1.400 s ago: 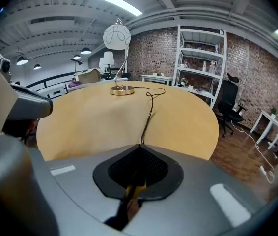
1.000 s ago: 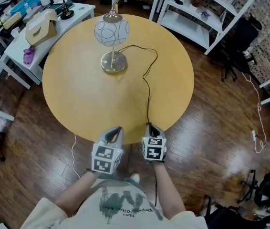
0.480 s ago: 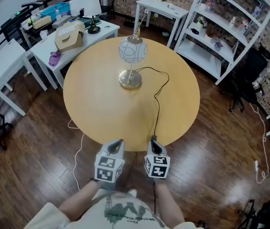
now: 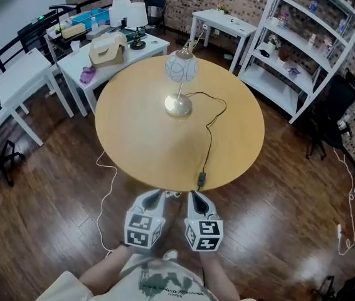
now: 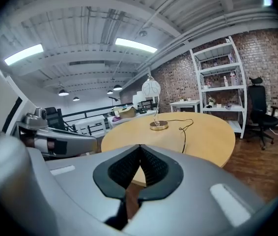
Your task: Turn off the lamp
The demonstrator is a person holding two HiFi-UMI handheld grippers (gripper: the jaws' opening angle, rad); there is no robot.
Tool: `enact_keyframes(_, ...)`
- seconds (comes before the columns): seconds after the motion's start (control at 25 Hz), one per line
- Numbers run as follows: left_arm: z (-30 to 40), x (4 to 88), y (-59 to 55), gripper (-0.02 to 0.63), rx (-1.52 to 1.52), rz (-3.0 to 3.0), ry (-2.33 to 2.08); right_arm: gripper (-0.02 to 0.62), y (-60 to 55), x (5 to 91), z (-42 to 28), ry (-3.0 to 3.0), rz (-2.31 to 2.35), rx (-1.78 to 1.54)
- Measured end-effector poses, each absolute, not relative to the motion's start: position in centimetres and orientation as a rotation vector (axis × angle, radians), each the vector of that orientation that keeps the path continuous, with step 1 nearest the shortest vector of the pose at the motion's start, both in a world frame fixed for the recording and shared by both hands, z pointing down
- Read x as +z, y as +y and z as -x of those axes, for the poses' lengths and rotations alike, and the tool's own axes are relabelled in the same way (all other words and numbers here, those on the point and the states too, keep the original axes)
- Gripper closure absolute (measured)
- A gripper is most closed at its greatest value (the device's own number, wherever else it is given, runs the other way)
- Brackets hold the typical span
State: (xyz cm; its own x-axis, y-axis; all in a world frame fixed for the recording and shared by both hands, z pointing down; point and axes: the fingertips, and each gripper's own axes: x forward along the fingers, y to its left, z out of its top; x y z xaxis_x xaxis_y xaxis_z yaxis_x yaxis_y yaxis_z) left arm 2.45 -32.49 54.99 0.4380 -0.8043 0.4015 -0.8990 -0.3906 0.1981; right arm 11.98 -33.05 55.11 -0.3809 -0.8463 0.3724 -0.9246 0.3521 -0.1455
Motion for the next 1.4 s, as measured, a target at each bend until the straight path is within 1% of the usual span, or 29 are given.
enact_keyframes(0.32,-3.8,52.4,-27.6,0.606,0.263,-2.381,-1.475,0.595,-28.0,51.4,-10.3,-2.527,-1.544,0.384)
enact_keyframes(0.6,-4.7,49.9,-25.3,0.606,0.154,-2.421,-1.525,0.595,-25.2,50.3,-10.1,-2.558,-1.507,0.336)
enact_keyframes(1.4,-5.2,49.9,-23.7,0.606,0.177,-2.42,-1.528,0.595,-22.9,49.4,-10.5,-2.593,-1.469,0.307)
